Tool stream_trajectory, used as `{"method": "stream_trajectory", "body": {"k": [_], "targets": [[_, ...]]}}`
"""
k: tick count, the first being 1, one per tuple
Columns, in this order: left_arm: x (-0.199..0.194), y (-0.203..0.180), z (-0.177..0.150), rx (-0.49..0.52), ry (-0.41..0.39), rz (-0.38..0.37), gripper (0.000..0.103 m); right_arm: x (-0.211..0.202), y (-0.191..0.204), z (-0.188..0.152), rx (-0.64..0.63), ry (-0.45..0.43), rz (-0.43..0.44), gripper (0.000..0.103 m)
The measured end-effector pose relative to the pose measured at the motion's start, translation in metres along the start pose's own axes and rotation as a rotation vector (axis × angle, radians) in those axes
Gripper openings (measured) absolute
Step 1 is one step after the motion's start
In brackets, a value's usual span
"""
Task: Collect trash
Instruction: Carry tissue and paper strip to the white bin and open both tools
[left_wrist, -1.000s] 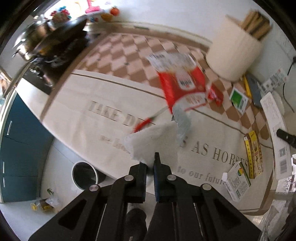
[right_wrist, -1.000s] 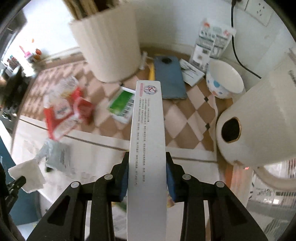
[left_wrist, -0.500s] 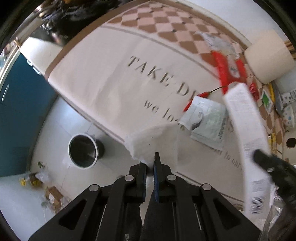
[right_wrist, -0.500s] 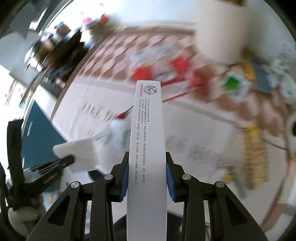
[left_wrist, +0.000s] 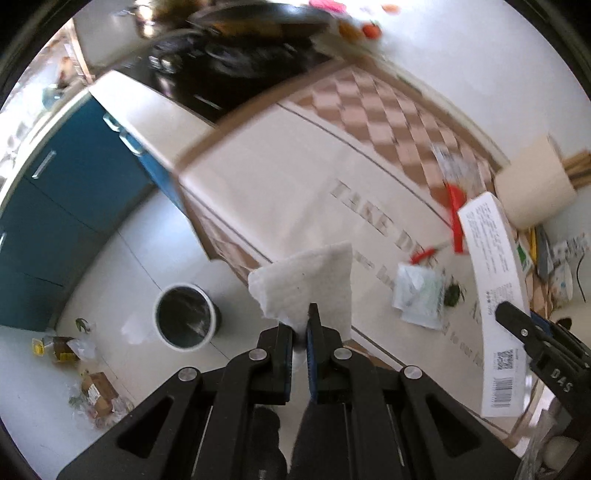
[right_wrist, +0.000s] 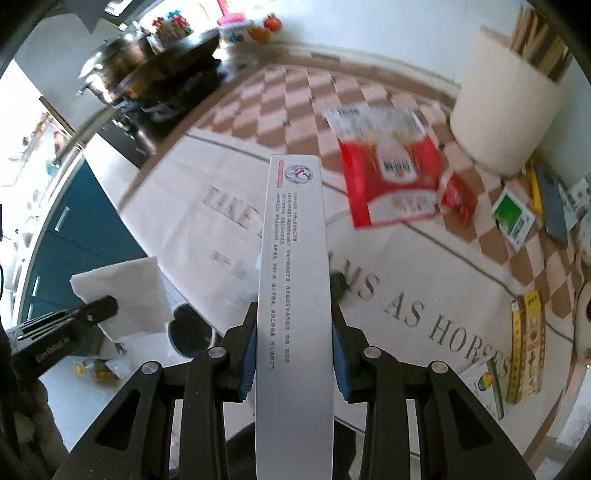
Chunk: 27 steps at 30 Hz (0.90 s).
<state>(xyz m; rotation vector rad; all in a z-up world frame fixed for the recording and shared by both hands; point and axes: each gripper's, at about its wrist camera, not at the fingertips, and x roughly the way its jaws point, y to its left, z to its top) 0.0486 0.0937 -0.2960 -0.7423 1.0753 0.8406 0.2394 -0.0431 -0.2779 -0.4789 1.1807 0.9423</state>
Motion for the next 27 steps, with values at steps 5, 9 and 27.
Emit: {"method": "stream_trajectory", "body": {"k": [5, 9, 27], "targets": [[-0.018, 0.059, -0.004, -0.062, -0.057, 0.057, 0.004, -0.018, 0.047, 0.005, -0.053, -0.027, 0.066, 0.036], [0.001, 0.128, -0.020, -0.142, -0.034, 0.117, 0.004, 0.008, 0.112, -0.006, -0.138, 0.023, 0.122, 0.036], [0.372, 0.401, -0.136, -0.514, 0.393, 0.040, 0.007, 0.428, 0.322, -0.153, -0.337, 0.532, 0.209, 0.036]]}}
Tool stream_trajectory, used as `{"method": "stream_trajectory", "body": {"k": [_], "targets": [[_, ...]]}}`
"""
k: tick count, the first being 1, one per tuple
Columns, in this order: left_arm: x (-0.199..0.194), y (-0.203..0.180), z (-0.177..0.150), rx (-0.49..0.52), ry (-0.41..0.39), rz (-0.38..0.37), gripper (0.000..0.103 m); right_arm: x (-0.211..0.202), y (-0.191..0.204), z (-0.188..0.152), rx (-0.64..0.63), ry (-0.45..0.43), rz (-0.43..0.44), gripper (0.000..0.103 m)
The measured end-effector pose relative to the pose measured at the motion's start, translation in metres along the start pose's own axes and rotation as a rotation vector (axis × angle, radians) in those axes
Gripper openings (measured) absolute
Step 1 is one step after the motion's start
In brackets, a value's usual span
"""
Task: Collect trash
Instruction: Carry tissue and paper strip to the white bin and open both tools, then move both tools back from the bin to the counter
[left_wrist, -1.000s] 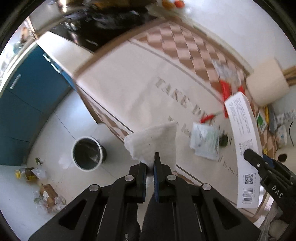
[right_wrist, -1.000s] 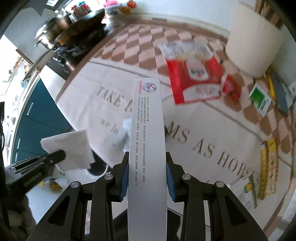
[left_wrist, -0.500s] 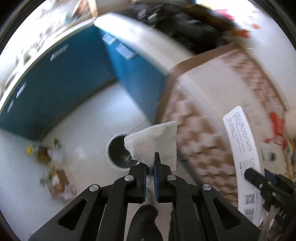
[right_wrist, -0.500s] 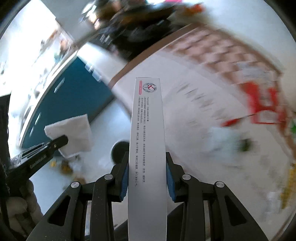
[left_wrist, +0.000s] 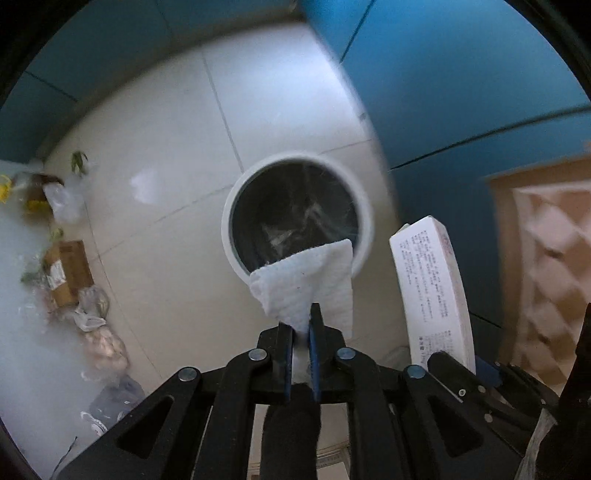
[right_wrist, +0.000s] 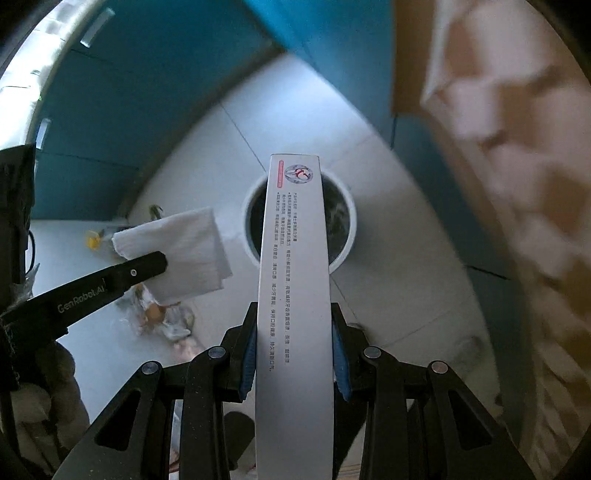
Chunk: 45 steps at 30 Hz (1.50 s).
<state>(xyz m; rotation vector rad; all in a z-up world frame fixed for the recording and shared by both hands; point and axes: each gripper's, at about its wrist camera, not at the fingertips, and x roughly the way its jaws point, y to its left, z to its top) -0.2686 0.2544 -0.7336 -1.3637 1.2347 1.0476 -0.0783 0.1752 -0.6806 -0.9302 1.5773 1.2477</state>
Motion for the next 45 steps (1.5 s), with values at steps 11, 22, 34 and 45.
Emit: {"method": "stream_trajectory", "body": {"k": [11, 22, 34, 45], "targets": [[0.086, 0.055, 0.021, -0.085, -0.010, 0.052, 0.100, 0.189, -0.034, 0.067, 0.055, 0.130, -0.031, 0.074], [0.026, 0.049, -0.017, -0.067, -0.106, 0.222, 0.100, 0.153, -0.007, 0.073, -0.107, 0.018, -0.274, 0.103], [-0.083, 0.039, -0.062, -0.098, -0.202, 0.193, 0.100, 0.042, 0.032, 0.041, -0.168, -0.068, -0.270, 0.103], [-0.198, 0.031, -0.123, -0.119, -0.268, 0.138, 0.100, -0.114, 0.082, -0.008, -0.236, -0.183, -0.254, 0.103]]}}
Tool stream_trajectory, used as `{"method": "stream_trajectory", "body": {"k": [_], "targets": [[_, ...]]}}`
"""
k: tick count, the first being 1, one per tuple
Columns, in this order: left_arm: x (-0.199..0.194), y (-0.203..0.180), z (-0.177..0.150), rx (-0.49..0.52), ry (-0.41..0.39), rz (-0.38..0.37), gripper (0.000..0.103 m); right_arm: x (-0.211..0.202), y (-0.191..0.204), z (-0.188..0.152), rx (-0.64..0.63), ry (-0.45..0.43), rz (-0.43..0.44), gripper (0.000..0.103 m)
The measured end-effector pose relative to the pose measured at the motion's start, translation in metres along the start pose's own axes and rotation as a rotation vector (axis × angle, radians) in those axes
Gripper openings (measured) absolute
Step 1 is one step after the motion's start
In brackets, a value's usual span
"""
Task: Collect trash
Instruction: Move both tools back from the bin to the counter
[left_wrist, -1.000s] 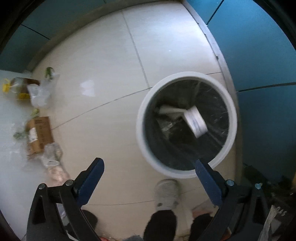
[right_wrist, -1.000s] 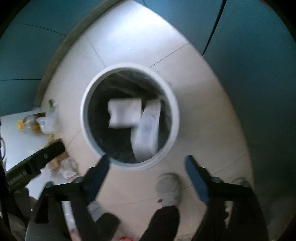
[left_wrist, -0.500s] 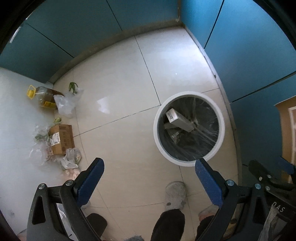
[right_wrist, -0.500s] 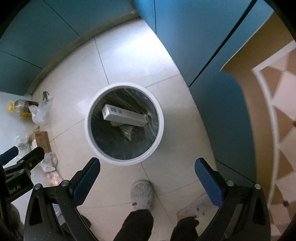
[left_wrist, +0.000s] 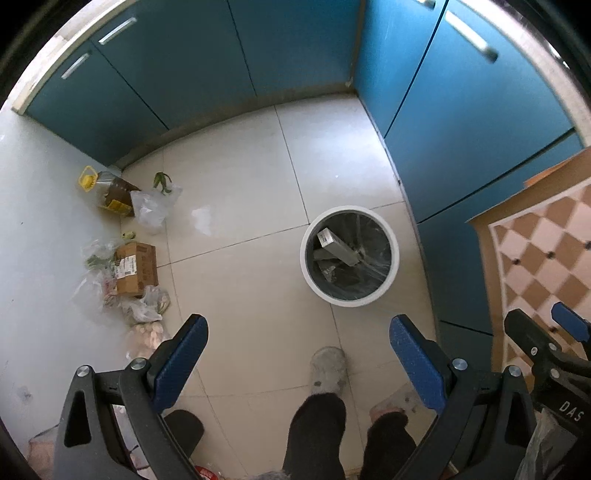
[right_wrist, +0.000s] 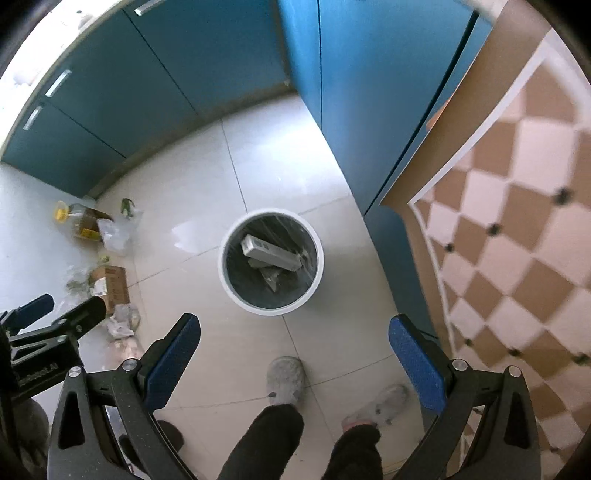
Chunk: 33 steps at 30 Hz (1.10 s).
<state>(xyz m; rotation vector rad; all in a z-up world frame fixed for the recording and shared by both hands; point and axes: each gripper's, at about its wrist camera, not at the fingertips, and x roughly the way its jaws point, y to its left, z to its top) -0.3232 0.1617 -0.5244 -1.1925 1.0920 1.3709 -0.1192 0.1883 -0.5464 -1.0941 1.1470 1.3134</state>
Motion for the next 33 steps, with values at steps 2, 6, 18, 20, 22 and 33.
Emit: {"method": "stream_trajectory", "body": {"k": [2, 6, 18, 20, 22, 33], "targets": [[-0.026, 0.004, -0.006, -0.001, -0.012, -0.014, 0.100, -0.033, 0.004, -0.005, -0.004, -0.015, 0.008, 0.103], [-0.066, 0.009, -0.019, 0.001, -0.022, -0.038, 0.100, -0.090, 0.013, -0.014, -0.011, -0.033, 0.017, 0.103], [-0.180, -0.001, -0.045, 0.021, -0.160, -0.007, 0.103, -0.218, 0.024, -0.052, 0.005, -0.100, 0.082, 0.103], [-0.200, -0.011, -0.044, 0.048, -0.211, -0.034, 0.103, -0.236, 0.017, -0.055, 0.008, -0.118, 0.104, 0.103], [-0.224, -0.031, -0.040, 0.083, -0.261, -0.044, 0.103, -0.255, 0.007, -0.058, 0.018, -0.142, 0.128, 0.103], [-0.296, -0.238, -0.045, 0.441, -0.352, -0.155, 0.103, -0.342, -0.163, -0.108, 0.315, -0.298, 0.136, 0.103]]}}
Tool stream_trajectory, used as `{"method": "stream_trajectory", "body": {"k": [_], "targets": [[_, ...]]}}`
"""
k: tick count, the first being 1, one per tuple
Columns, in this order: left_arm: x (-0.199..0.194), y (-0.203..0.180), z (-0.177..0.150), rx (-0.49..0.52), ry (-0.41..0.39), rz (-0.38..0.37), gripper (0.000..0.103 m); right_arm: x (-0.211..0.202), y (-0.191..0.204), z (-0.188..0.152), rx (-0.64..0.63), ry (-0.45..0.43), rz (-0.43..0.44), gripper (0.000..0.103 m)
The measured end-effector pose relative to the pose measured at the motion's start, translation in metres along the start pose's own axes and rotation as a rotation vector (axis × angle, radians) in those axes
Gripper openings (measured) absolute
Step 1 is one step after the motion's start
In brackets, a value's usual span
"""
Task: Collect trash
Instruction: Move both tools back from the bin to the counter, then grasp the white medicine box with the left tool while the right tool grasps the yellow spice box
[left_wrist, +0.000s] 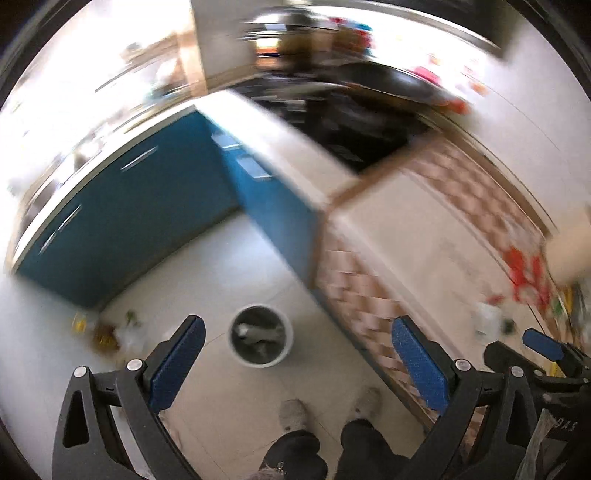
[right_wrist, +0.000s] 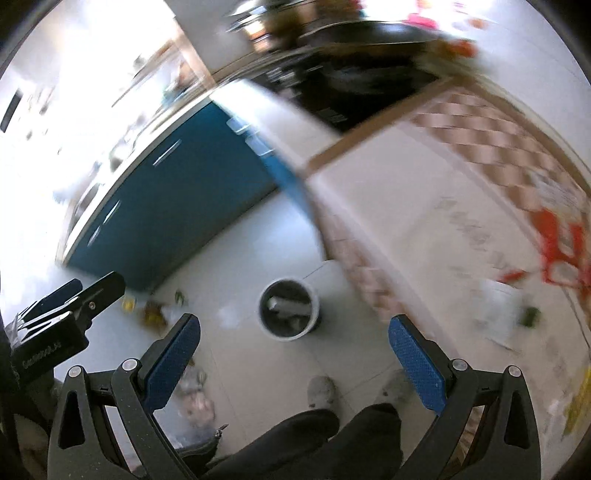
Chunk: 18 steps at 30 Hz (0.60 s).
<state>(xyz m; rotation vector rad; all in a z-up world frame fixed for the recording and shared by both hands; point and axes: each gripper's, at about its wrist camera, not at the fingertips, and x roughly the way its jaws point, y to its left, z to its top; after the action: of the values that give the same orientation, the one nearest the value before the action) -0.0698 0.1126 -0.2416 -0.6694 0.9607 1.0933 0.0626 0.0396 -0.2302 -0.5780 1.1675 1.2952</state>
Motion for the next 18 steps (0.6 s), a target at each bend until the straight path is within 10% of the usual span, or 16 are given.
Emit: {"method": "stream_trajectory", "body": {"k": [7, 18], "targets": [[0.047, -0.192, 0.013, 0.273, 0.186, -0.187, 0.103, -0.063, -0.199, -0.053, 0.400, -0.033, -0.169, 0.103], [0.122, -0.436, -0.089, 0.313, 0.869, -0.457, 0.102, -0.149, -0.449, -0.211, 0.957, -0.025, -0.456, 0.103]]}}
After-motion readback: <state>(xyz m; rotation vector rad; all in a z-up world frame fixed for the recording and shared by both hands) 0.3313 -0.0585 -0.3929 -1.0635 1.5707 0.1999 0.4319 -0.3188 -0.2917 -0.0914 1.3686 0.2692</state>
